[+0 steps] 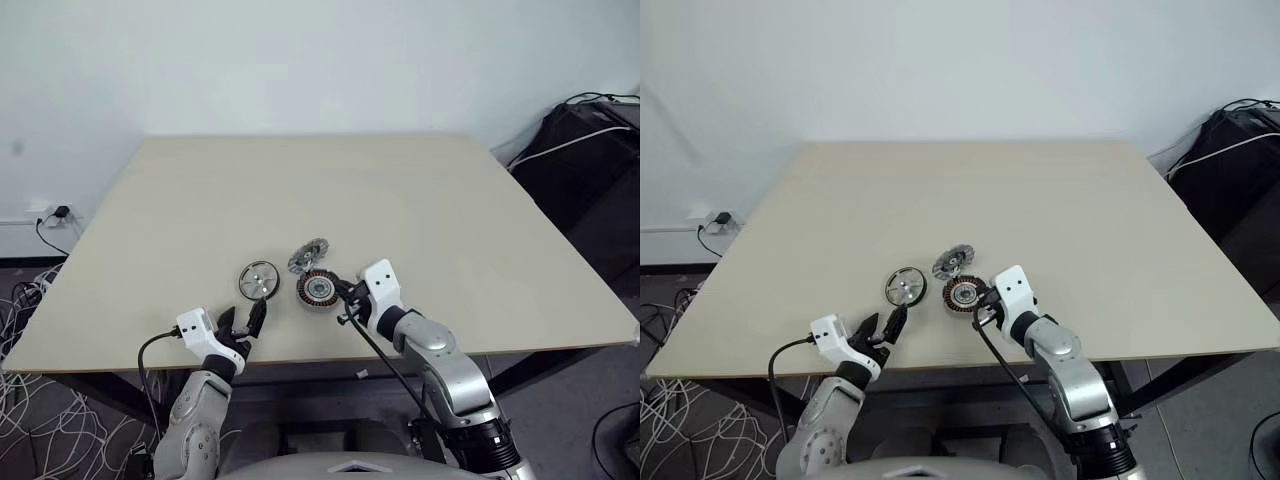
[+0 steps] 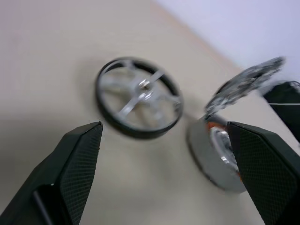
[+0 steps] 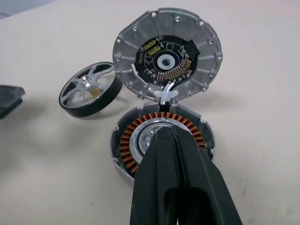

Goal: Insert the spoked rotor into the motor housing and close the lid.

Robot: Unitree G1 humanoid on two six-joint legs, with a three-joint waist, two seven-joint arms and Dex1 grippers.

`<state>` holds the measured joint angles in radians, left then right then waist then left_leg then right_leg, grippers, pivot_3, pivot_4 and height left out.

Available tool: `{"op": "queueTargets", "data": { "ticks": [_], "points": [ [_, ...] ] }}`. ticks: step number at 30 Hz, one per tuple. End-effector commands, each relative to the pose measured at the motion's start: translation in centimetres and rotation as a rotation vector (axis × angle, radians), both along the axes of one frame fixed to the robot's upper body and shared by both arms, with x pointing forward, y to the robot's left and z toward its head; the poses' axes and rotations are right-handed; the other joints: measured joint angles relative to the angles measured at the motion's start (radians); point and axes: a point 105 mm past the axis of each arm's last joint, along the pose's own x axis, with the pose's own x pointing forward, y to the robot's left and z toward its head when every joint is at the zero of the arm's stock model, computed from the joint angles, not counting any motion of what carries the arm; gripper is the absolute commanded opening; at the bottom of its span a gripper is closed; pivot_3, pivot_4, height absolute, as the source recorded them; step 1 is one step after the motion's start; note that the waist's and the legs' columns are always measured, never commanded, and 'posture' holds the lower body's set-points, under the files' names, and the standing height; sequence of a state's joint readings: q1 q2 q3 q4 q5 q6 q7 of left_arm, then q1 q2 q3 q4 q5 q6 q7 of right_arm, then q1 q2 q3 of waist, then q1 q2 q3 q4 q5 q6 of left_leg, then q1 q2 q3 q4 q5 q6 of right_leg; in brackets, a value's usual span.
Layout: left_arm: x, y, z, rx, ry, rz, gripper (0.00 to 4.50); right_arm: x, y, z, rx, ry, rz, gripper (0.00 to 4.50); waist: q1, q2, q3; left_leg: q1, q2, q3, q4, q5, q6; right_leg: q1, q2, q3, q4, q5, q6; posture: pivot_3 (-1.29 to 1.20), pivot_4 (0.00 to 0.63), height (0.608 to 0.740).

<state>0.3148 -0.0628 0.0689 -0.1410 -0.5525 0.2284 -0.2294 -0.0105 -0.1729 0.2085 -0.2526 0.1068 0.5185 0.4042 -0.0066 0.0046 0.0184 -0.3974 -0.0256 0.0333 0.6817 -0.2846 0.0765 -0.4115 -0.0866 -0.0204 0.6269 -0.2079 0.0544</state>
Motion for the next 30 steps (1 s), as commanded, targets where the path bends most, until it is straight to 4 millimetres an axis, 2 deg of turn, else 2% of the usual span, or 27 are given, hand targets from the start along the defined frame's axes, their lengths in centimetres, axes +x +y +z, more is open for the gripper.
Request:
{"op": "queueTargets", "data": {
  "ticks": [1,7,12,21,30],
  "points": [
    [0.9,-0.1,0.4,-0.092,0.001,0.063,4.5,0.0,0.3,1.3,0.026,-0.042,-0.001,0.02,0.001,0.0,0.0,0.0,0.0,0.0,0.0,0.0,0.0,0.0,0.0,0.0,0.0,0.0,0.0,0.0,0.0,0.74],
    [2.5,0.5,1.0,-0.21,-0.005,0.106,4.5,-0.1,0.4,1.0,0.024,-0.032,-0.004,0.02,0.009,-0.002,0.001,0.0,0.0,0.0,0.0,0.0,0.0,0.0,0.0,-0.001,0.0,0.0,0.0,0.0,0.0,0.74],
    [4.1,0.0,1.7,-0.233,-0.014,0.082,4.5,-0.2,0.6,1.0,0.021,-0.029,-0.002,0.02,0.012,-0.003,0.001,0.0,0.0,0.0,0.001,0.0,0.0,0.001,0.005,0.0,0.0,0.0,0.0,0.0,0.0,0.74],
    [6.3,-1.1,1.7,-0.145,0.045,0.053,4.5,-0.1,0.5,1.1,0.023,-0.037,-0.019,0.02,0.02,-0.003,0.001,0.001,0.0,0.0,0.001,0.001,0.001,0.002,0.007,0.0,0.0,0.0,0.0,0.0,0.0,0.74],
    [6.6,-1.5,0.4,-0.082,0.147,0.052,4.5,0.0,0.6,1.0,0.029,-0.038,-0.026,0.02,0.021,-0.003,0.001,0.001,0.0,0.0,0.001,0.001,0.0,0.002,0.007,0.0,0.0,0.0,0.0,0.0,0.0,0.74]
  ]
}}
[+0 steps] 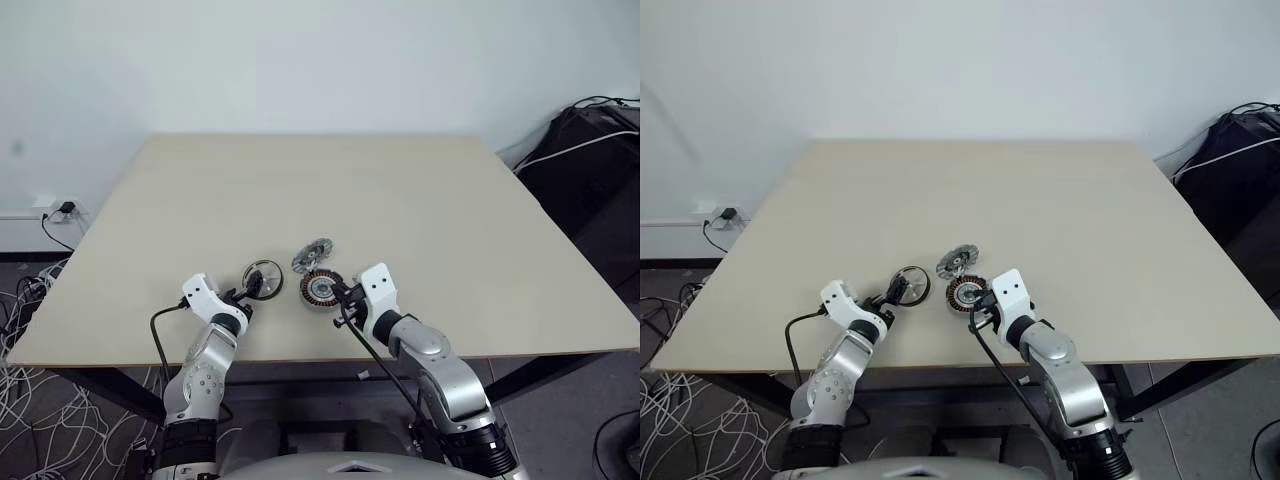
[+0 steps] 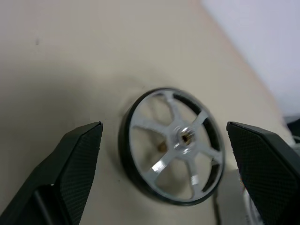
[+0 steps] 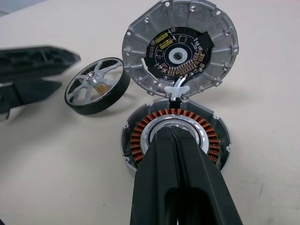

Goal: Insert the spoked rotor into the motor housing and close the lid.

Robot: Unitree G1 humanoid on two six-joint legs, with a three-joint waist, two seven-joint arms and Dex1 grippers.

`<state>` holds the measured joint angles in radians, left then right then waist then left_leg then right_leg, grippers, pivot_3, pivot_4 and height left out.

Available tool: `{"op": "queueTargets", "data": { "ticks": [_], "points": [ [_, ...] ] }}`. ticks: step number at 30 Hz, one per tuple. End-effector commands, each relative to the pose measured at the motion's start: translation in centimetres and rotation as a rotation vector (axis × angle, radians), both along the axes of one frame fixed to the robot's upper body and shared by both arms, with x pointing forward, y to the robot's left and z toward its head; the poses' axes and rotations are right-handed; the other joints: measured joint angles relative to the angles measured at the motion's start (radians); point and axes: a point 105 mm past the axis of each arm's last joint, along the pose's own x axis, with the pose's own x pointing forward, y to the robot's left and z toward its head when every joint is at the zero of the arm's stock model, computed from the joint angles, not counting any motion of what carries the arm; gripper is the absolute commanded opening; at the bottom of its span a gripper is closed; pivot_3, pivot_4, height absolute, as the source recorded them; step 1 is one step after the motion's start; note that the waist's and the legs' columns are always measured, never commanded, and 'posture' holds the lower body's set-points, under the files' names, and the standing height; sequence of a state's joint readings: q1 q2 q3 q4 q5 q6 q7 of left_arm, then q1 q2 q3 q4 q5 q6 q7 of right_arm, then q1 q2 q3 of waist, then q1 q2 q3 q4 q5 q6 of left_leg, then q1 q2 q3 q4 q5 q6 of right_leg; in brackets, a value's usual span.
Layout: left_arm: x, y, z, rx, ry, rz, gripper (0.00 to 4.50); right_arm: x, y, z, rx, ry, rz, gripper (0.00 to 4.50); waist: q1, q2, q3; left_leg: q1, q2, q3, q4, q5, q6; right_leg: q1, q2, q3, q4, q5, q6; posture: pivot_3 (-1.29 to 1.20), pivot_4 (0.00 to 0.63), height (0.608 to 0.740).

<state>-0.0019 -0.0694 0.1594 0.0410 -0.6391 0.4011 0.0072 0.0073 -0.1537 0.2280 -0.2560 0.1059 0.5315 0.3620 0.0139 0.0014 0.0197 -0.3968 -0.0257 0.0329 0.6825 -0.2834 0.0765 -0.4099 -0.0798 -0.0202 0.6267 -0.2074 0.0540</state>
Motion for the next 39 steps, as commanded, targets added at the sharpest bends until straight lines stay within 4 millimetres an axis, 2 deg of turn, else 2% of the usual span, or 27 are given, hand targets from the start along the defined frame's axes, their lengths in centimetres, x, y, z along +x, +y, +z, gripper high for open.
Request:
{"op": "queueTargets", "data": {
  "ticks": [1,6,19,25,32,39],
  "points": [
    [0.6,-1.5,0.5,-0.015,0.005,-0.023,4.5,0.3,0.3,1.6,0.025,-0.063,0.0,0.02,0.0,0.0,0.0,0.0,0.0,0.0,0.0,0.0,-0.001,0.0,0.0,0.0,0.0,0.0,0.0,0.0,0.0,0.74],
    [0.5,-2.1,0.1,-0.036,0.036,-0.043,4.5,0.4,0.3,1.6,0.024,-0.062,0.0,0.02,0.001,0.001,-0.001,0.001,0.0,0.0,0.0,0.0,-0.001,0.0,0.0,0.0,0.0,0.0,0.0,0.0,0.0,0.74],
    [-0.1,-4.4,1.4,-0.171,-0.021,-0.18,4.5,0.3,0.3,1.4,0.019,-0.057,-0.003,0.02,0.008,0.002,-0.002,0.001,0.0,0.0,0.0,0.0,-0.001,0.0,-0.001,0.0,0.0,0.0,0.0,0.0,0.0,0.74],
    [-0.2,-3.8,1.6,-0.228,-0.06,-0.133,4.5,0.3,0.3,1.3,0.018,-0.052,-0.004,0.02,0.004,0.002,-0.002,0.0,0.0,0.0,0.0,0.0,-0.001,0.0,-0.001,0.001,0.0,0.0,0.0,0.0,0.0,0.74],
    [0.0,-3.6,0.5,-0.297,0.006,-0.053,4.5,0.2,0.4,1.2,0.02,-0.046,0.0,0.02,0.002,0.002,-0.002,0.001,0.0,0.0,0.0,-0.001,-0.001,0.0,-0.003,0.001,0.0,0.0,0.0,0.0,0.0,0.74],
    [1.1,-5.5,0.3,-0.435,0.035,-0.056,4.5,0.1,0.6,1.2,0.02,-0.046,0.005,0.02,0.005,0.003,-0.003,0.002,0.001,0.0,0.0,0.0,-0.002,0.001,0.0,0.0,0.001,0.001,0.0,0.0,0.0,0.74]
  ]
}}
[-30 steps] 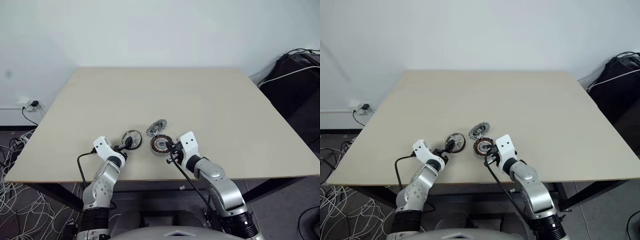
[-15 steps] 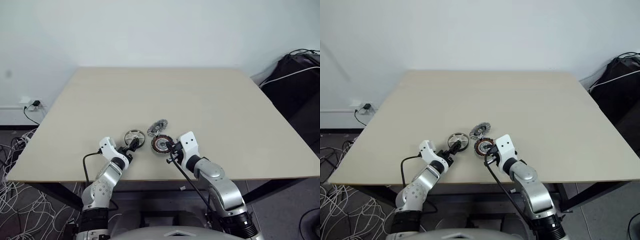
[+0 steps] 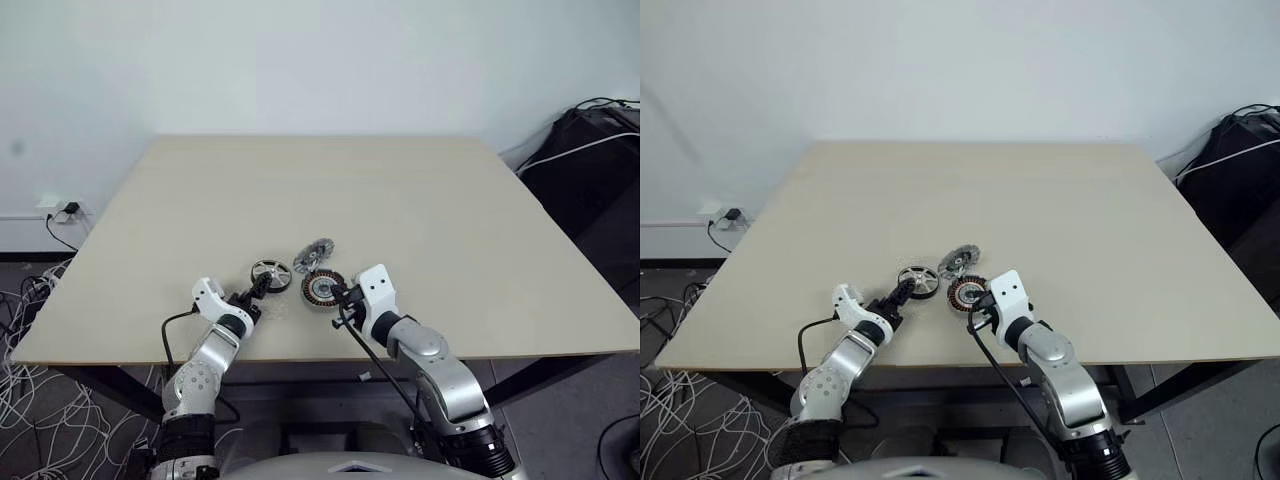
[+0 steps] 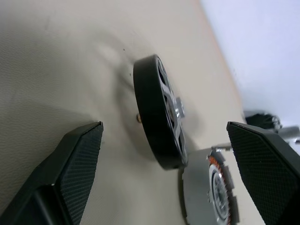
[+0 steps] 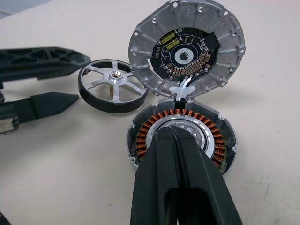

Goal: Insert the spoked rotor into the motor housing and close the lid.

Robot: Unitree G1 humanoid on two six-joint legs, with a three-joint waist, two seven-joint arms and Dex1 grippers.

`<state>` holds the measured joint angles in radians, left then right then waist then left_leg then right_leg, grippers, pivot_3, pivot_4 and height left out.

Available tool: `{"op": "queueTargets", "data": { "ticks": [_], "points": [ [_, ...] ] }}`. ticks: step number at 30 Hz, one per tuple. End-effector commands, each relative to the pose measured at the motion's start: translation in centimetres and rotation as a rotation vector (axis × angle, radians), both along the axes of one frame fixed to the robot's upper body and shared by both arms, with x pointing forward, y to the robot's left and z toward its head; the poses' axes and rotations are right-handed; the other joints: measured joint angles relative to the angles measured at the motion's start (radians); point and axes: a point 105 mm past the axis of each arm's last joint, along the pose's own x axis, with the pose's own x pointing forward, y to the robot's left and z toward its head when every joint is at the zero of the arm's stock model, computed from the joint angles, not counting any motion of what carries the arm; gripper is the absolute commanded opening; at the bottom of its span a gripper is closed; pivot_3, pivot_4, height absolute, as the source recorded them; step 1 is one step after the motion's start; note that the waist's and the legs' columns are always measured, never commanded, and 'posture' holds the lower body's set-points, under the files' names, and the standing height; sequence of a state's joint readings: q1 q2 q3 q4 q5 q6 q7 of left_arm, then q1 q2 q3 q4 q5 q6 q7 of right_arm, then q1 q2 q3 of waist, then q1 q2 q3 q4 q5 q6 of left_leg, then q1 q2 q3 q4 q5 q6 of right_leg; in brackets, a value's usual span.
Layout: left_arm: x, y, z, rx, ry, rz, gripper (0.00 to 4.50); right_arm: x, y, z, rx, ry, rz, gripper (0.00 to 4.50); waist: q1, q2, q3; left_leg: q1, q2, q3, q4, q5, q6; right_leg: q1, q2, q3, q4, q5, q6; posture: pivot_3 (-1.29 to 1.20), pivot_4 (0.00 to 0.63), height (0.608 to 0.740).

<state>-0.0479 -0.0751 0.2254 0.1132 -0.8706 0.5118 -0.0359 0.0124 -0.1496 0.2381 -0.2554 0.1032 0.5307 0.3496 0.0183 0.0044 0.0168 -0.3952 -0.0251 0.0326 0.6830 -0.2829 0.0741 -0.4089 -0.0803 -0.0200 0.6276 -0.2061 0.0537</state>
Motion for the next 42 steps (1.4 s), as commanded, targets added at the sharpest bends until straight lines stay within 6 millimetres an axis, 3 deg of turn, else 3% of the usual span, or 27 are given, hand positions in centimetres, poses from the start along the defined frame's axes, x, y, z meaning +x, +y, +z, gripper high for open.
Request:
{"op": "queueTargets", "data": {
  "ticks": [1,7,20,28,32,37,42],
  "points": [
    [0.9,-4.4,0.6,-0.161,0.006,-0.017,4.5,0.2,0.4,1.4,0.022,-0.049,0.008,0.02,0.001,0.001,-0.001,0.0,0.0,0.0,0.0,0.0,0.0,0.0,0.0,0.0,0.0,0.0,0.0,0.0,0.0,0.74],
    [1.1,-5.0,0.8,-0.197,0.003,-0.04,4.5,0.1,0.3,1.3,0.023,-0.047,0.0,0.02,0.003,0.001,-0.001,0.0,0.0,0.0,0.001,0.001,0.001,0.001,0.0,0.0,0.0,0.001,0.002,0.0,0.0,0.74],
    [1.3,-5.8,1.9,-0.259,-0.056,-0.082,0.42,0.1,0.6,1.4,0.028,-0.049,0.007,0.0,0.0,-0.001,0.0,-0.002,-0.001,0.0,0.0,0.001,0.001,-0.001,0.0,0.0,-0.001,0.001,0.001,0.0,0.0,0.74],
    [1.5,-5.9,2.6,-0.285,-0.094,-0.082,0.42,0.2,0.4,1.4,0.027,-0.05,0.004,0.0,-0.002,-0.002,0.001,-0.002,-0.001,0.0,0.0,0.001,0.001,-0.001,0.0,0.0,-0.002,0.001,0.001,0.0,0.0,0.74],
    [1.6,-4.1,4.3,-0.336,-0.2,0.003,0.42,0.2,0.3,1.3,0.026,-0.048,-0.002,0.0,-0.003,-0.002,0.001,-0.002,0.0,0.0,0.0,0.001,0.001,-0.002,0.0,0.001,-0.001,0.001,0.001,0.0,0.0,0.74],
    [0.3,-1.6,6.8,-0.426,-0.363,0.082,0.42,0.1,0.3,1.2,0.028,-0.044,-0.005,0.0,-0.006,-0.002,0.001,-0.003,0.0,0.0,-0.001,0.001,0.001,-0.002,-0.005,0.001,-0.002,0.001,0.0,0.0,0.0,0.74],
    [-1.3,-2.3,9.2,-0.47,-0.495,-0.024,0.42,0.0,0.2,1.0,0.03,-0.036,-0.004,0.0,-0.004,-0.002,0.001,-0.003,-0.001,0.0,-0.001,0.0,0.001,-0.003,-0.006,0.0,-0.002,0.0,0.0,0.0,0.0,0.74]
  ]
}}
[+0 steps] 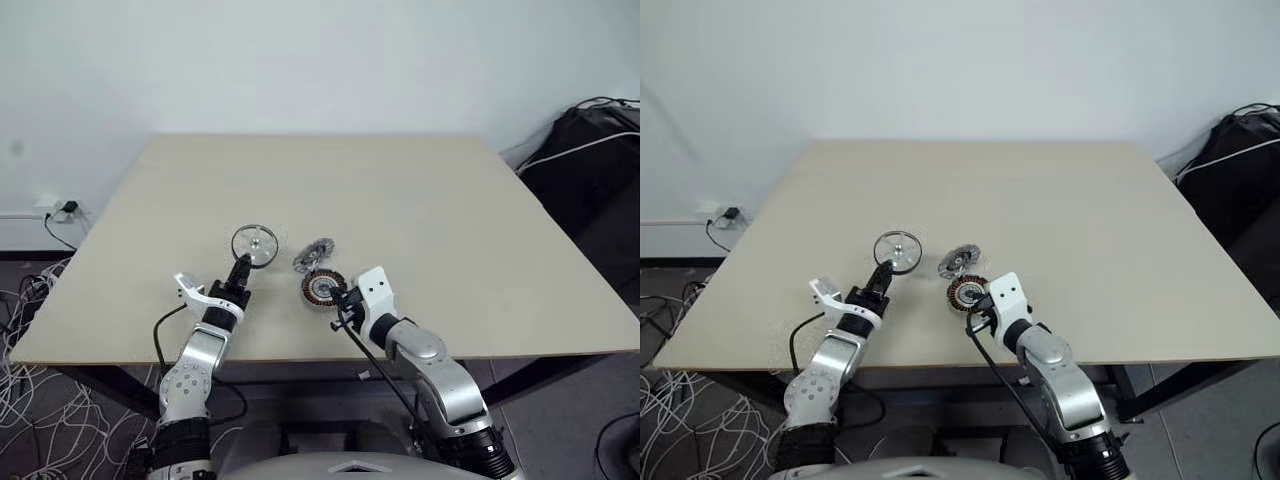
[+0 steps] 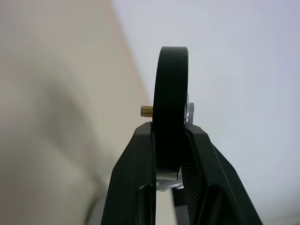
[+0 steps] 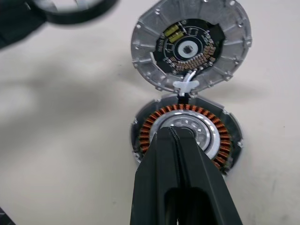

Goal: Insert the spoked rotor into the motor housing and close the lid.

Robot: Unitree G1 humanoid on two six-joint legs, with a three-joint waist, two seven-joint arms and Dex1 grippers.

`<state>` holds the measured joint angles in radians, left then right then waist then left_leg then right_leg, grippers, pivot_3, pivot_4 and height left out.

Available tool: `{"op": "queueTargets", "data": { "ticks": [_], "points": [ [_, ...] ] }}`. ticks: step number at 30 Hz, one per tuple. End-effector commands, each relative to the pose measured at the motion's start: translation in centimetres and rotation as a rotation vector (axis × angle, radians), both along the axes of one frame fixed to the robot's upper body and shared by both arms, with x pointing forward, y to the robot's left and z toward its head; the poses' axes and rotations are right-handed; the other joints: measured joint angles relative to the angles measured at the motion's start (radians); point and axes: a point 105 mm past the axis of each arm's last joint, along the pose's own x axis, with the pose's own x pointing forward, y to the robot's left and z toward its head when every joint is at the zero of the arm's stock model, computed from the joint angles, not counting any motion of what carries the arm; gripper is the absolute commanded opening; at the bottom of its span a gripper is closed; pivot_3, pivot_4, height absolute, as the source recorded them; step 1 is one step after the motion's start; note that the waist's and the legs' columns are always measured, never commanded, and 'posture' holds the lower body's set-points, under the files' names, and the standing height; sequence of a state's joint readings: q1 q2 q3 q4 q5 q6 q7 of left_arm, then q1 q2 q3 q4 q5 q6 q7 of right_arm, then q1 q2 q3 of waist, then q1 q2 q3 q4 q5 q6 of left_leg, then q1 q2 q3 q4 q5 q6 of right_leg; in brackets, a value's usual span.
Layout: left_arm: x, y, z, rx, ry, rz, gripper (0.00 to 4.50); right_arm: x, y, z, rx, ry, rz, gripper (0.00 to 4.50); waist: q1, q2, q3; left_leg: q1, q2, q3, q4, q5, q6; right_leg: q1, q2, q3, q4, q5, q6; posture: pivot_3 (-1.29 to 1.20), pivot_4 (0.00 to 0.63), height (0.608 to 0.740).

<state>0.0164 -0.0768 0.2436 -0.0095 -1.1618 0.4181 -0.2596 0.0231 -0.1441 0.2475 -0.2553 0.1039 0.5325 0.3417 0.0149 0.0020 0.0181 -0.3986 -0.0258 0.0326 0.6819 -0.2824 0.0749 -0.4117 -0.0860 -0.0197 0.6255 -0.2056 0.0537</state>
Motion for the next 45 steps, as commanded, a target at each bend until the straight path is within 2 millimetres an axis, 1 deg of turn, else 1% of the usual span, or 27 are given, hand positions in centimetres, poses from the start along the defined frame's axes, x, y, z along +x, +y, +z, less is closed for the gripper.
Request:
{"op": "queueTargets", "data": {
  "ticks": [1,3,4,6,9,13,16,19,23,25,27,32,41,45],
  "points": [
    [-1.3,-4.0,3.6,-0.146,-0.181,-0.126,0.42,0.2,-0.1,1.3,0.029,-0.048,-0.003,0.0,-0.001,0.0,0.0,0.0,0.0,0.0,0.0,0.0,0.0,0.0,0.0,0.0,0.0,0.0,0.0,0.0,0.0,0.74],
    [-1.9,-5.3,4.1,-0.145,-0.209,-0.216,0.42,0.0,-0.4,1.4,0.041,-0.049,0.003,0.0,0.001,0.0,0.0,0.0,-0.001,0.0,0.0,0.0,0.001,0.0,0.001,0.0,0.0,0.0,0.0,0.0,0.0,0.74],
    [-2.1,-5.7,4.2,-0.146,-0.213,-0.243,0.42,0.0,-0.4,1.4,0.046,-0.05,0.005,0.0,0.001,0.0,0.0,0.0,-0.001,0.0,0.0,0.0,0.001,0.001,0.004,-0.001,0.0,0.0,0.0,0.0,0.0,0.74],
    [-2.5,-6.7,4.3,-0.148,-0.212,-0.323,0.42,-0.4,-0.8,1.5,0.06,-0.047,0.012,0.0,-0.002,0.0,0.001,0.0,-0.001,0.0,0.001,0.0,0.001,0.001,0.006,0.0,0.0,0.0,0.0,0.0,0.0,0.74],
    [-3.0,-8.3,3.4,-0.128,-0.154,-0.435,0.42,-1.4,-1.5,1.5,0.07,-0.035,0.038,0.0,-0.003,0.0,0.001,0.0,0.0,0.0,0.001,0.001,0.002,0.001,0.007,0.0,0.0,0.0,0.0,0.0,0.0,0.74],
    [-3.0,-9.2,2.0,-0.09,-0.073,-0.502,0.42,-2.6,-2.1,1.1,0.074,-0.008,0.051,0.0,-0.003,0.0,0.002,0.001,0.0,0.0,0.001,0.002,0.005,0.001,0.007,0.0,0.0,-0.003,0.004,0.0,0.0,0.74],
    [-2.7,-9.5,0.7,-0.046,-0.002,-0.506,0.42,-3.2,-2.6,0.5,0.071,0.02,0.038,0.0,-0.003,0.0,0.002,0.001,0.001,0.0,0.001,0.002,0.005,0.002,0.007,0.0,0.0,-0.003,0.005,0.0,0.0,0.74],
    [-2.2,-9.6,-0.7,-0.003,0.058,-0.494,0.42,-3.4,-3.0,0.0,0.062,0.036,0.014,0.0,-0.002,0.0,0.002,0.002,0.001,0.0,0.001,0.001,0.002,0.002,0.007,0.0,0.0,-0.003,0.005,0.0,0.0,0.74],
    [-1.7,-9.9,-1.9,0.026,0.104,-0.49,0.42,-3.6,-3.2,-0.3,0.066,0.051,0.01,0.0,0.001,0.0,0.002,0.001,0.0,0.0,0.001,0.001,0.002,0.002,0.007,0.0,0.0,-0.003,0.005,0.0,0.0,0.74],
    [-1.5,-10.1,-2.2,0.026,0.113,-0.491,0.42,-3.9,-3.1,-0.3,0.078,0.056,0.021,0.0,0.001,0.0,0.002,0.001,0.0,0.0,0.001,0.001,0.002,0.001,0.007,0.001,0.0,-0.003,0.005,0.0,0.0,0.74],
    [-1.2,-10.3,-2.3,0.019,0.116,-0.487,0.42,-4.0,-3.1,-0.2,0.088,0.057,0.031,0.0,0.001,0.0,0.002,0.001,0.0,0.0,0.001,0.0,0.001,0.001,0.006,0.0,0.0,-0.001,0.002,0.0,0.0,0.74],
    [-0.7,-10.4,-3.1,0.007,0.148,-0.467,0.42,-4.1,-3.1,-0.3,0.087,0.06,0.037,0.0,0.002,0.0,0.002,0.001,0.001,0.0,0.001,0.0,0.001,0.001,0.006,0.0,0.0,-0.001,0.002,0.0,0.0,0.74],
    [-0.5,-11.4,-4.0,0.003,0.193,-0.486,0.42,-4.1,-3.1,-0.3,0.081,0.06,0.034,0.0,0.004,-0.001,0.002,0.001,0.0,0.0,0.001,0.0,0.001,0.001,0.004,0.001,0.0,-0.001,0.001,0.0,0.0,0.74],
    [-0.5,-12.0,-3.7,-0.013,0.179,-0.505,0.42,-4.1,-3.1,-0.3,0.08,0.057,0.035,0.0,0.004,-0.001,0.002,0.001,0.001,0.0,0.001,0.0,0.001,0.001,0.003,0.0,0.0,0.0,0.001,0.0,0.0,0.74]
  ]
}}
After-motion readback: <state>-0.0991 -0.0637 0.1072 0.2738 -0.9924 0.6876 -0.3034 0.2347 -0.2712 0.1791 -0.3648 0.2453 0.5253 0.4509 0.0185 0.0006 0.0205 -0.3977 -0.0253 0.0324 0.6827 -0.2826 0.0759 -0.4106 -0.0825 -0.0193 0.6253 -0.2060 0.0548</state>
